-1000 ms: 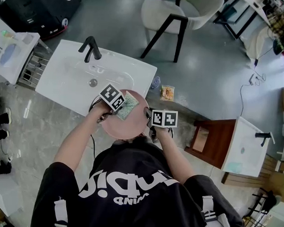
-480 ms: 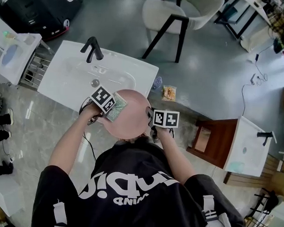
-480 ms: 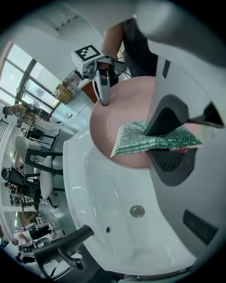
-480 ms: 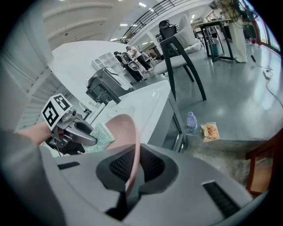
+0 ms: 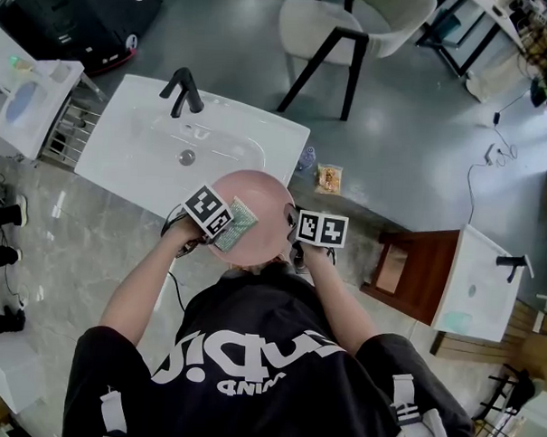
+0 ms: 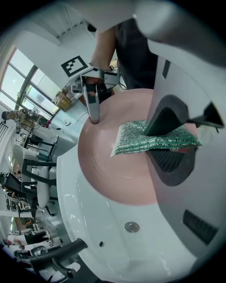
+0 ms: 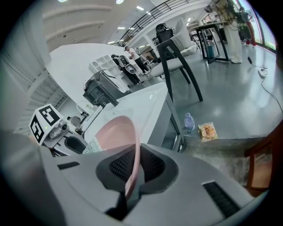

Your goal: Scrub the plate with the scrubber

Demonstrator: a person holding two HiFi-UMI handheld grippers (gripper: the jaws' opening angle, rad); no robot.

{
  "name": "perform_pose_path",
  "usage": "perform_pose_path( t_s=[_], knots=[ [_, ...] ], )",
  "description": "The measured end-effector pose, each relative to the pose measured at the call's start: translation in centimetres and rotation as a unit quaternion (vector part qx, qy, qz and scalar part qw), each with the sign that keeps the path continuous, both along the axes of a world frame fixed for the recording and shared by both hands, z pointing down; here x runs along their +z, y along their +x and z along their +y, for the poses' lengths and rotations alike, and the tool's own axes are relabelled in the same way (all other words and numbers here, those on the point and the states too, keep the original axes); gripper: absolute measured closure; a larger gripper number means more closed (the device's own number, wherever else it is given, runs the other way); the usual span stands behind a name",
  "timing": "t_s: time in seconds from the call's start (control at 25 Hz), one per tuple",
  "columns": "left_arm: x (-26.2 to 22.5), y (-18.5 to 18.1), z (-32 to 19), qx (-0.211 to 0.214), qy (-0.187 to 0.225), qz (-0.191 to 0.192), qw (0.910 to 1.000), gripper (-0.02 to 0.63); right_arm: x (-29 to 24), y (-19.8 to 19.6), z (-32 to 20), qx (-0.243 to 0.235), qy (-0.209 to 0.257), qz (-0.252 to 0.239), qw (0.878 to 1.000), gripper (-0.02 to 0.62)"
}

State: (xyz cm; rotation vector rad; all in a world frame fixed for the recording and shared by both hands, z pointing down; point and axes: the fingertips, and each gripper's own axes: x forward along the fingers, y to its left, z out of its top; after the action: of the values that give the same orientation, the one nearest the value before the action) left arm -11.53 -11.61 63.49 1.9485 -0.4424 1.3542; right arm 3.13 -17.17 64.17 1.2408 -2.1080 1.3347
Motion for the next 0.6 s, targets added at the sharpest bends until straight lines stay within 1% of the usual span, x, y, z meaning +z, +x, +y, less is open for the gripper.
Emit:
perform_pose_path(
  t_s=[0.12, 0.28, 0.36, 0.48, 0.6],
  knots=[
    [0.1, 1.5, 0.5, 0.009, -0.002, 0.011, 0.9999, 0.509, 0.0, -0.1, 0.0, 0.001, -0.002, -0.002, 1.000, 0.566],
    [0.2, 4.1, 1.0, 0.005, -0.003, 0.039, 0.9992, 0.509, 0.0, 0.0, 0.1, -0.004, -0.002, -0.002, 1.000, 0.566],
    [0.3, 5.4, 1.0, 0.010, 0.004, 0.048, 0.9988, 0.509, 0.0, 0.0, 0.1, -0.006, -0.002, -0.002, 1.000, 0.566],
    [0.3, 6.5, 0.4, 0.021, 0.025, 0.050, 0.9982, 0.505, 0.0, 0.0, 0.2, -0.012, -0.002, -0.002, 1.000, 0.566],
    [0.3, 7.2, -0.5, 0.020, 0.036, 0.056, 0.9976, 0.505, 0.0, -0.1, 0.1, -0.018, -0.002, -0.004, 1.000, 0.566]
  ],
)
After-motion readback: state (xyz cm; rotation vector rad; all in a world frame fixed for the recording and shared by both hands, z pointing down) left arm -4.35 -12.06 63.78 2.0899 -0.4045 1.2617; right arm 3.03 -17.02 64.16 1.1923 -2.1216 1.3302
